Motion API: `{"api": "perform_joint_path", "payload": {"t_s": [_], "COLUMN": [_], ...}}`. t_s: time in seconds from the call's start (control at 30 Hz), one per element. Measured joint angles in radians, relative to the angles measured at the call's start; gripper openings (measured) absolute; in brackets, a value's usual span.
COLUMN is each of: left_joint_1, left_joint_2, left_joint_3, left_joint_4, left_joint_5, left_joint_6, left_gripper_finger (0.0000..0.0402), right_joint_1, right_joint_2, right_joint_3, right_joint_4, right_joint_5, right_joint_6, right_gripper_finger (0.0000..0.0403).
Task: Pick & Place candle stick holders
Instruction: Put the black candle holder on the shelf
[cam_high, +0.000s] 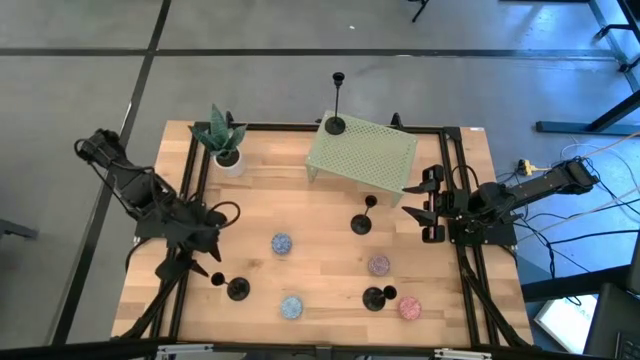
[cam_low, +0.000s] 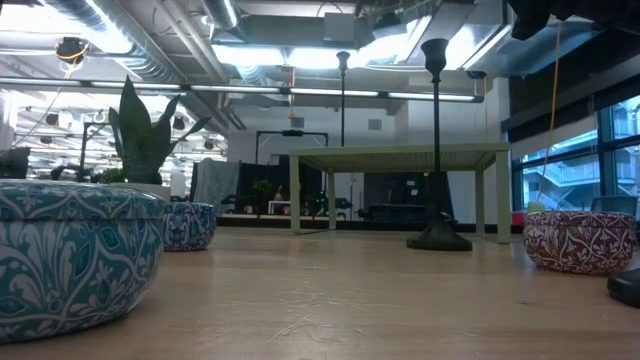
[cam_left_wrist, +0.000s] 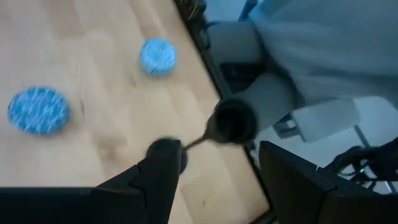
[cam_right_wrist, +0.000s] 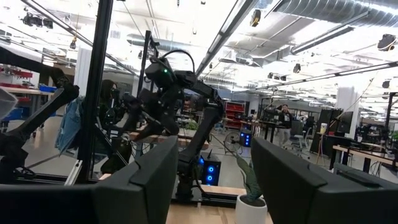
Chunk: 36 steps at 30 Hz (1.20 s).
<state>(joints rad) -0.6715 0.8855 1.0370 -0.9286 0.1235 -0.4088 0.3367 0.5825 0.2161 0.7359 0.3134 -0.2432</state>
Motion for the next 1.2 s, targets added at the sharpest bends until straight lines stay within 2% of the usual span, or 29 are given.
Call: {"api": "perform_joint_path", "payload": {"t_s": [0.13, 0.53, 0.87, 1.2], "left_joint_1": [-0.027, -0.062, -0.062, -0.062], "left_joint_2": [0.009, 0.088, 0.102, 0.095], "left_joint_3": [0.0, 0.0, 0.0, 0.045], "left_joint_4": [0.051, 0.047, 0.047, 0.047], "left_joint_5": [-0.04, -0.156, -0.169, -0.178], "left_joint_6": [0.0, 0.0, -0.092, -0.05], "left_gripper_finger": [0.0214, 0.0214, 0.0204, 0.0168], "right_joint_1": [0.0, 0.0, 0.0, 0.0], "right_joint_2": [0.0, 0.0, 0.0, 0.0], "right_joint_3": [0.0, 0.0, 0.0, 0.0], "right_joint_4": [0.0, 0.0, 0.001, 0.001], "right_joint_5": [0.0, 0.0, 0.0, 0.0], "right_joint_6": [0.0, 0.0, 0.0, -0.001], "right_gripper_finger": [0.0209, 0.0209, 0.0209, 0.0209]}}
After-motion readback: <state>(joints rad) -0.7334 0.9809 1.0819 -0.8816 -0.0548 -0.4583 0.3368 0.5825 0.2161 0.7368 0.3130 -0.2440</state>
